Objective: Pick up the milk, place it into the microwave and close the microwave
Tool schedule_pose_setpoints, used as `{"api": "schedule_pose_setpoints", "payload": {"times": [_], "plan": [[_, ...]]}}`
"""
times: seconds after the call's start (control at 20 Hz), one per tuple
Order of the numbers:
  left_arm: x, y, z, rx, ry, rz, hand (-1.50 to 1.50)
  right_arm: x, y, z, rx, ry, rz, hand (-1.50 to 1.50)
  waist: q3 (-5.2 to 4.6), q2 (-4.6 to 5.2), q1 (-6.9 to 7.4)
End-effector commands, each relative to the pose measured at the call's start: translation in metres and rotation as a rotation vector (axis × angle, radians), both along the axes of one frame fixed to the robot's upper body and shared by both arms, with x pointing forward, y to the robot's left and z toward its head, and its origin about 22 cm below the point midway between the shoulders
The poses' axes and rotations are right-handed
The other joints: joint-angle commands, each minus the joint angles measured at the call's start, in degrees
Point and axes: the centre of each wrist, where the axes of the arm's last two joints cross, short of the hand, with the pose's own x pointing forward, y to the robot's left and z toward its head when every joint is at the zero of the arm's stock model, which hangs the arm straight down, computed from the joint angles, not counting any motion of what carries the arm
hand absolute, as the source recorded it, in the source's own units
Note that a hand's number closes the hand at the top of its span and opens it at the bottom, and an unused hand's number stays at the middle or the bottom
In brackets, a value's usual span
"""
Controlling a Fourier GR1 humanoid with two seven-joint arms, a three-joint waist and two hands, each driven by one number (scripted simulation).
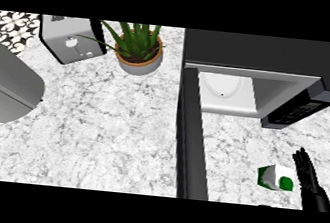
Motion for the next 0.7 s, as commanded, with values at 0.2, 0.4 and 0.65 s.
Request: {"api": "schedule_pose_setpoints", "payload": {"times": [0.2,0.4,0.65], "plan": [[-0.015,0.001,0.022,-0.021,-0.068,-0.042,-1.5,0.005,0.022,-0.038,-0.014,-0.006,0.036,1.5,0.07,0.03,0.6],[-0.008,-0.003,0.009,-0.013,-0.051,-0.013,-1.5,0.028,0.0,-0.024,-0.006,-0.058,0.104,1.5,0.05,0.06,0.35],[-0.011,-0.001,0.008,-0.038,-0.072,-0.037,-1.5,0.028,0.005,-0.025,-0.051,-0.153,0.075,1.5,0.06,0.01,0.33]]}}
